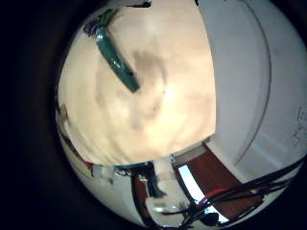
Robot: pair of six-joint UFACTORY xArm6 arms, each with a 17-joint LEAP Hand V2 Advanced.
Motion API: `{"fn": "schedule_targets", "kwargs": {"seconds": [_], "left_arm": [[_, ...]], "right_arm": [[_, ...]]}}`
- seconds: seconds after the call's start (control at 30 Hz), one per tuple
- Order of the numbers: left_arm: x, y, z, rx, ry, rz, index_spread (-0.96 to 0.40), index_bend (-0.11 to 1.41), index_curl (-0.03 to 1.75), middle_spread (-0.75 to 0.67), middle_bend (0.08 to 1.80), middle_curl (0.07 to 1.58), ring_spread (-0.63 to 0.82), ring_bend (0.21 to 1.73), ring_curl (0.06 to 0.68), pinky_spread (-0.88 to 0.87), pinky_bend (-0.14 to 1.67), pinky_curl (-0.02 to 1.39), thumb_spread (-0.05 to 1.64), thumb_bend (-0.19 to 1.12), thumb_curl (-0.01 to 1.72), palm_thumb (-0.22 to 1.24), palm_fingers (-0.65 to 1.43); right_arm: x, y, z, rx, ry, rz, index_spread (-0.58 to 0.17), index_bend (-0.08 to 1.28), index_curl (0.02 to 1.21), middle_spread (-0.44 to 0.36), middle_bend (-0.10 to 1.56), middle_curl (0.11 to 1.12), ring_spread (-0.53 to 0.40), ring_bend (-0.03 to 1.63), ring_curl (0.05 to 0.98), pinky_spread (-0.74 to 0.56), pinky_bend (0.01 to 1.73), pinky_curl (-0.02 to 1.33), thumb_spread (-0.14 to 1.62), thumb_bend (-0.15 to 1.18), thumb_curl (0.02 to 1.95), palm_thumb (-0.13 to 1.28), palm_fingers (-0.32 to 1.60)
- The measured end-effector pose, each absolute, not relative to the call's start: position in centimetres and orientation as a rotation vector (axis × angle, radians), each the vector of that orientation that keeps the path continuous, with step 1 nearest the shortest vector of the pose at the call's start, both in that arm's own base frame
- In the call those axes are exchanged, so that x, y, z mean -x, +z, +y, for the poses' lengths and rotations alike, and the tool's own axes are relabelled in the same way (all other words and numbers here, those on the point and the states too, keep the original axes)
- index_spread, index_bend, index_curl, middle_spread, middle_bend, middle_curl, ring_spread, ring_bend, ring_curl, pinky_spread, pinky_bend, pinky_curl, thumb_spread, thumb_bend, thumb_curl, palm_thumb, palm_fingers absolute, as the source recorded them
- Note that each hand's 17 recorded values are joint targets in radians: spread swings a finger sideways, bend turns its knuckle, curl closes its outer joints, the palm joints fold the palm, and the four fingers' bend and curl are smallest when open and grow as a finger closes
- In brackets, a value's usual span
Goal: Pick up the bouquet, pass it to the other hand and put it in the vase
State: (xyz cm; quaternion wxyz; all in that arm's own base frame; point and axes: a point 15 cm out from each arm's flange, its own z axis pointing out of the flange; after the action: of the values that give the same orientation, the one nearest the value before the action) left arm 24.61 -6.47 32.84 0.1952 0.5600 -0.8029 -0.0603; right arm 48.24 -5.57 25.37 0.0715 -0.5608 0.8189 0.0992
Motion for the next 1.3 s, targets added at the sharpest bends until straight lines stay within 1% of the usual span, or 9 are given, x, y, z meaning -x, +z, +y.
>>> {"fn": "schedule_targets", "kwargs": {"seconds": [0.1,0.27,0.47,0.7,1.0,1.23,1.3], "left_arm": [[-24.9,32.8,-6.4,-1.577,-0.172,-2.241,0.14,0.16,0.29,0.24,0.28,0.36,0.49,0.45,0.207,0.50,0.21,0.31,0.94,-0.03,0.30,0.43,0.16],[-25.1,32.8,-6.4,-1.585,-0.178,-2.232,0.14,0.16,0.29,0.23,0.28,0.36,0.49,0.45,0.207,0.51,0.21,0.31,0.94,-0.03,0.30,0.43,0.16],[-25.4,32.5,-6.6,-1.588,-0.192,-2.220,0.14,0.16,0.29,0.23,0.28,0.36,0.49,0.45,0.208,0.51,0.21,0.31,0.94,-0.03,0.30,0.43,0.16],[-25.9,32.6,-6.8,-1.594,-0.199,-2.215,0.14,0.16,0.29,0.25,0.27,0.36,0.49,0.46,0.208,0.51,0.21,0.32,0.95,-0.03,0.31,0.43,0.16],[-26.1,32.4,-7.2,-1.591,-0.212,-2.212,0.14,0.16,0.29,0.24,0.28,0.36,0.49,0.46,0.206,0.51,0.20,0.32,0.95,-0.03,0.31,0.43,0.16],[-26.3,32.4,-7.3,-1.592,-0.213,-2.209,0.14,0.16,0.29,0.24,0.28,0.36,0.49,0.46,0.207,0.51,0.21,0.32,0.95,-0.03,0.31,0.43,0.15],[-26.3,32.4,-7.3,-1.591,-0.215,-2.211,0.14,0.16,0.29,0.24,0.29,0.36,0.49,0.46,0.206,0.51,0.21,0.32,0.95,-0.03,0.31,0.43,0.16]], "right_arm": [[-49.4,23.0,-6.1,1.660,0.272,2.471,-0.196,0.19,0.34,-0.037,0.41,0.38,-0.105,0.69,0.200,0.13,0.48,0.18,1.10,-0.02,0.34,0.54,0.45],[-49.1,19.0,-6.1,1.669,0.351,2.514,-0.198,0.16,0.33,-0.015,0.42,0.38,-0.106,0.71,0.197,0.13,0.50,0.17,1.08,-0.02,0.35,0.56,0.44],[-49.2,16.5,-6.2,1.679,0.404,2.540,-0.192,0.17,0.33,0.007,0.44,0.38,-0.094,0.72,0.194,0.13,0.51,0.15,1.07,-0.02,0.35,0.57,0.42],[-49.7,15.4,-6.2,1.694,0.416,2.543,-0.177,0.17,0.32,0.013,0.45,0.38,-0.081,0.74,0.190,0.13,0.53,0.14,1.05,-0.02,0.36,0.59,0.42],[-50.7,14.6,-6.1,1.710,0.433,2.543,-0.159,0.18,0.33,0.029,0.46,0.38,-0.070,0.74,0.184,0.13,0.53,0.13,1.03,-0.03,0.37,0.60,0.42],[-50.6,13.7,-5.5,1.728,0.455,2.545,-0.158,0.19,0.34,0.029,0.49,0.39,-0.080,0.79,0.189,0.09,0.50,0.11,1.00,-0.02,0.38,0.62,0.48],[-51.1,13.8,-5.3,1.735,0.449,2.538,-0.162,0.18,0.35,0.024,0.49,0.39,-0.082,0.79,0.189,0.08,0.51,0.11,1.00,-0.02,0.39,0.63,0.48]]}}
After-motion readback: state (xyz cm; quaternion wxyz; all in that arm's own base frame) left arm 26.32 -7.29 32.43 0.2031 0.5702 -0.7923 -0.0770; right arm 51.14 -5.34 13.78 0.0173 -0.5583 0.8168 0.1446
